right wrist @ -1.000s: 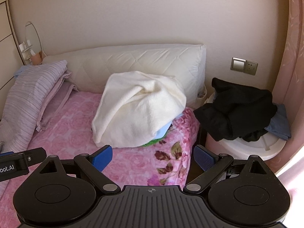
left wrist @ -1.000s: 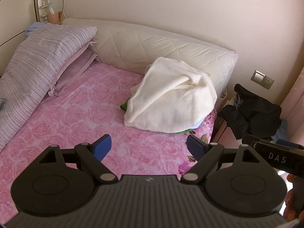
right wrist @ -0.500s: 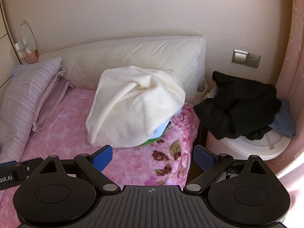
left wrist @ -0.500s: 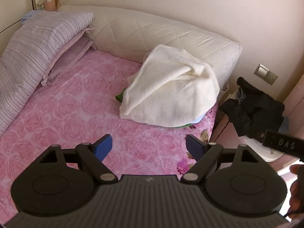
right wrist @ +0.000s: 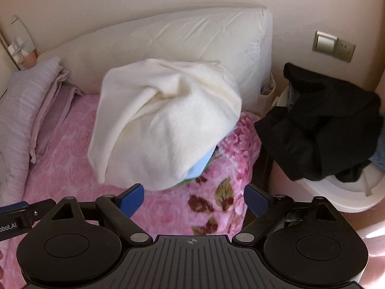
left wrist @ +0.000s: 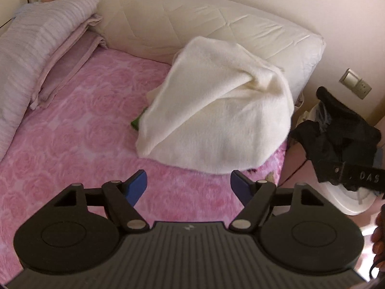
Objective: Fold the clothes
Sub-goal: 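Reach both grippers to the cream sweater and close them on it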
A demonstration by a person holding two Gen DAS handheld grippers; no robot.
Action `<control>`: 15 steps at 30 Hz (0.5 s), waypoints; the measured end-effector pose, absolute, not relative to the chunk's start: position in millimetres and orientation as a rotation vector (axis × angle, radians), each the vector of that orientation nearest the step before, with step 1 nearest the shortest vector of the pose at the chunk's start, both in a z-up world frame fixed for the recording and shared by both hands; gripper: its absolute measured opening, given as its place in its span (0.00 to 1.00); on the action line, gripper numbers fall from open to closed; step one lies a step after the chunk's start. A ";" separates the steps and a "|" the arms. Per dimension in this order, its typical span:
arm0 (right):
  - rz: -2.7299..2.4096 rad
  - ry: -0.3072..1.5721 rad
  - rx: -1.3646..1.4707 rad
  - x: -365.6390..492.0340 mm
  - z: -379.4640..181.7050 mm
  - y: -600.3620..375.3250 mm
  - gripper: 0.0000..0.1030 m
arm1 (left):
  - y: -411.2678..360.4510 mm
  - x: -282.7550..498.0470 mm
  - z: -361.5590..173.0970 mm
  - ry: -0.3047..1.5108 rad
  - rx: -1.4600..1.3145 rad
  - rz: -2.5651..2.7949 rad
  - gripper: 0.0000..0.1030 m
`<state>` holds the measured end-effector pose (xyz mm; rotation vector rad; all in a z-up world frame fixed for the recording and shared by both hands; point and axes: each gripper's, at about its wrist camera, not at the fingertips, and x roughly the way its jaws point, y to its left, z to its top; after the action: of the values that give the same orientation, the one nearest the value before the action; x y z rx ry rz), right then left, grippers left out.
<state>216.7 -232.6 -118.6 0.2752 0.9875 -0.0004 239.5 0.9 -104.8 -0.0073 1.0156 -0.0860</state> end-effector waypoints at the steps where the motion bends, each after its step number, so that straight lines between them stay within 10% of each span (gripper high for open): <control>1: -0.008 0.989 0.280 227.3 -121.5 -238.1 0.84 | -3.8 250.2 -107.5 1.017 0.007 -0.090 0.71; 15: 0.022 0.955 0.262 361.6 -154.2 -277.9 0.82 | -48.4 394.2 -152.3 0.993 0.069 -0.184 0.71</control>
<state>361.6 -277.9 -154.2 0.2620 0.9548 0.0216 394.2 -48.4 -152.3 0.0692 0.9926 -0.1839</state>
